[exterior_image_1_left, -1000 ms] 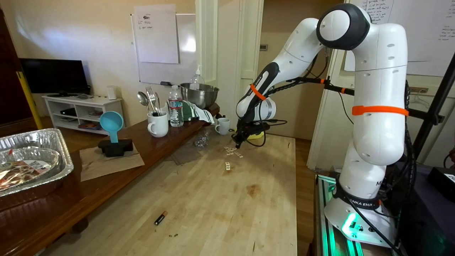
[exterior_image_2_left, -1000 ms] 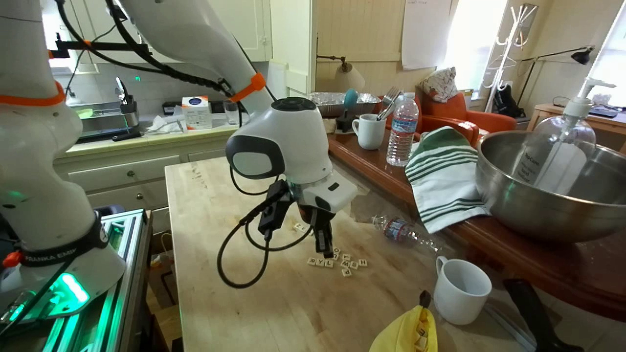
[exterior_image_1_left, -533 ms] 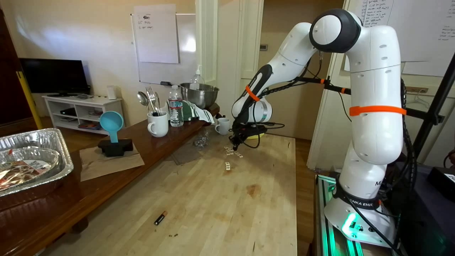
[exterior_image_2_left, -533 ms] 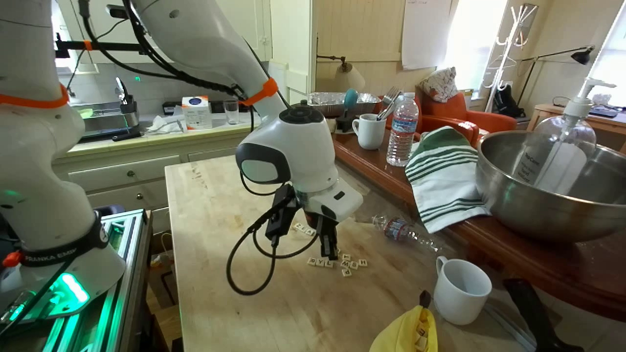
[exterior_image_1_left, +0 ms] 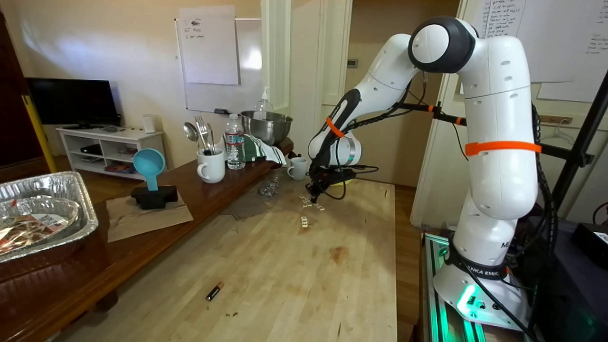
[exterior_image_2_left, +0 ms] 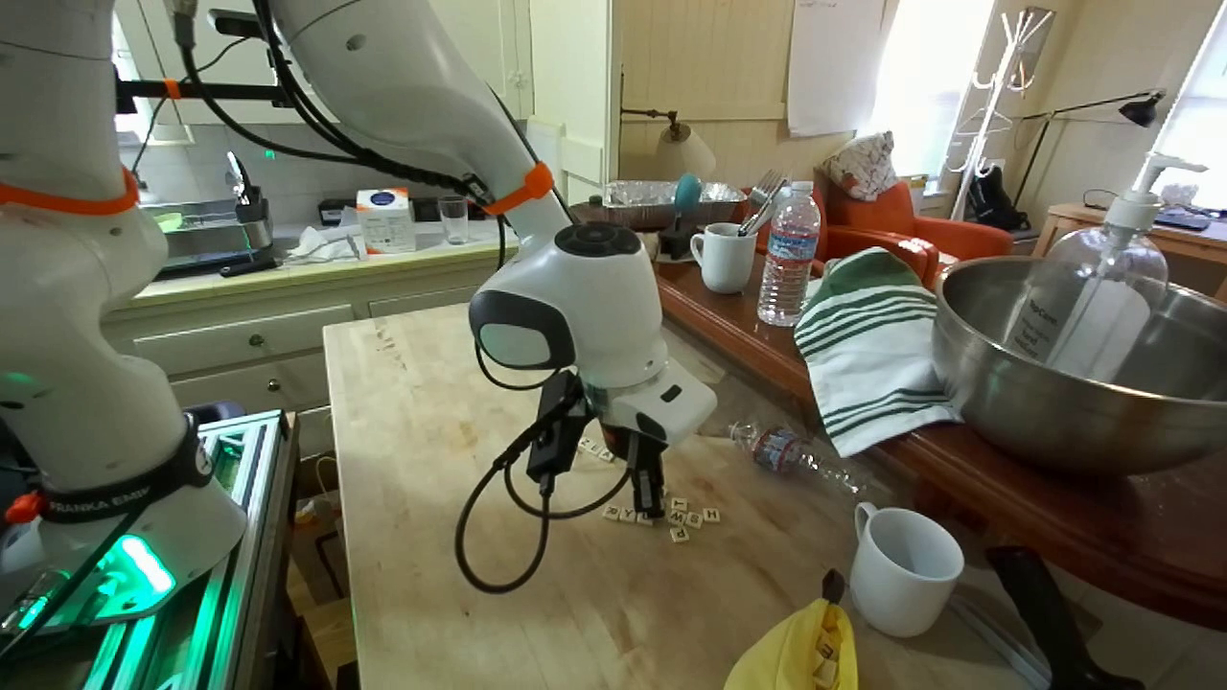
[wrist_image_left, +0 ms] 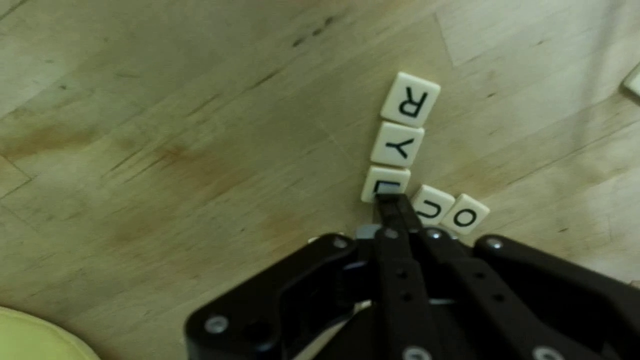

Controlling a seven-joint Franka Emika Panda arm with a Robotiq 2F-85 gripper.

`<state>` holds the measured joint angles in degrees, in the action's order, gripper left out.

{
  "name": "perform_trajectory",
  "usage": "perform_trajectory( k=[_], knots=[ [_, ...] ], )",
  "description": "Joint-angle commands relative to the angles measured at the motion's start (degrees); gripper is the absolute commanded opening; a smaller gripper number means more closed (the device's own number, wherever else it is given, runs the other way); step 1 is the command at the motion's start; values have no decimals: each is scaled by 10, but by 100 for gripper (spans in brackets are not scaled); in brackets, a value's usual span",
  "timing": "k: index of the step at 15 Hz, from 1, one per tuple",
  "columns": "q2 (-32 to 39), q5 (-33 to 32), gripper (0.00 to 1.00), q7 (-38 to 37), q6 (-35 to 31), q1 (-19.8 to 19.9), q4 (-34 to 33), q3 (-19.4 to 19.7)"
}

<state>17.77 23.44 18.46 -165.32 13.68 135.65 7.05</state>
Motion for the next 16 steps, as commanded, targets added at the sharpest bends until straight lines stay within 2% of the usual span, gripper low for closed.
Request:
perform_trajectory(
  k=[1, 9, 16],
  knots=[
    [15, 14, 0, 22, -15, 10, -2, -14],
    [0, 37, 0, 0, -5, -2, 19, -37],
    [-5, 29, 0, -61, 5, -26, 31, -34]
  ],
)
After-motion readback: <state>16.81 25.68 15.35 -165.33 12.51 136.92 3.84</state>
